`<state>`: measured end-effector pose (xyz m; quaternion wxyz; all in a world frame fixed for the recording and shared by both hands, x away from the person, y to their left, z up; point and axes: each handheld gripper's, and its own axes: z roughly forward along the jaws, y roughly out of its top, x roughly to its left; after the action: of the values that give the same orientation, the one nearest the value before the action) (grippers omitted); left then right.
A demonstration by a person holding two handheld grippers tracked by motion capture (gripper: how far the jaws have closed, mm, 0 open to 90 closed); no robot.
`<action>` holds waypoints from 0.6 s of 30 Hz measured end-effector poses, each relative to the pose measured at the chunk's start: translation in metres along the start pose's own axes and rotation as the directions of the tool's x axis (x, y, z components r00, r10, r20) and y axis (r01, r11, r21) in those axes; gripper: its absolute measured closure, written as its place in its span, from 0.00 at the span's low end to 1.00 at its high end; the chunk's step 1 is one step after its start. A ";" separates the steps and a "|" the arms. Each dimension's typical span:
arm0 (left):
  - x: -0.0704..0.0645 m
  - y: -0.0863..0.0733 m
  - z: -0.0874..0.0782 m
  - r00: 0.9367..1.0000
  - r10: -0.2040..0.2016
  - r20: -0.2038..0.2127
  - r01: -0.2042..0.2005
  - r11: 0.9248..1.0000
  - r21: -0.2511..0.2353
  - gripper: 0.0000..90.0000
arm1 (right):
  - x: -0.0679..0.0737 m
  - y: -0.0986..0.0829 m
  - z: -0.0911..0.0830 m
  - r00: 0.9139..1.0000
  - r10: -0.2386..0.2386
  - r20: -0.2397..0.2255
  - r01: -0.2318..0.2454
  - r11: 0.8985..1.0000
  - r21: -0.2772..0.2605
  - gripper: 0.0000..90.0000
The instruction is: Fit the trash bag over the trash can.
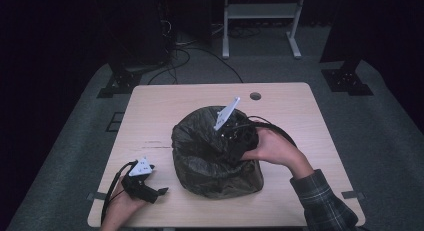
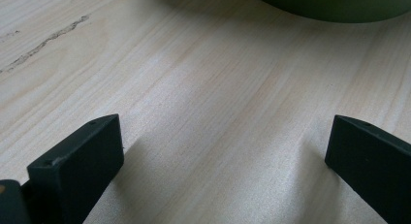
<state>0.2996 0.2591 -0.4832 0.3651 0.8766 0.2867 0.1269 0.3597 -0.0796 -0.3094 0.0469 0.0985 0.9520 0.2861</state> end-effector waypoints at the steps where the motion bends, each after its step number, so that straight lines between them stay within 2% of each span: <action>1: 0.000 0.000 0.000 1.000 0.000 0.000 0.000 1.000 0.000 0.00 | 0.000 0.002 -0.004 1.000 0.001 0.005 -0.001 1.000 -0.020 0.00; 4: 0.000 0.000 0.000 1.000 0.001 0.000 -0.001 1.000 0.001 0.00 | -0.001 0.012 -0.013 1.000 -0.009 0.017 0.009 0.999 -0.049 0.00; 8: 0.000 0.000 0.000 1.000 0.001 0.001 -0.001 1.000 0.001 0.00 | -0.003 0.027 -0.014 1.000 -0.013 0.022 0.015 0.997 -0.074 0.00; 15: 0.000 0.000 0.000 1.000 0.000 0.000 0.000 1.000 0.000 0.00 | -0.004 0.054 0.009 1.000 -0.031 -0.003 0.031 0.997 -0.073 0.00; 18: 0.000 0.000 0.000 1.000 0.001 0.000 -0.001 1.000 0.001 0.00 | -0.004 0.061 0.026 0.999 -0.030 -0.018 0.029 0.999 -0.044 0.00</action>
<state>0.2994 0.2591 -0.4832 0.3649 0.8768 0.2864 0.1267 0.3775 -0.0172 -0.2967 0.0442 0.0808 0.9472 0.3072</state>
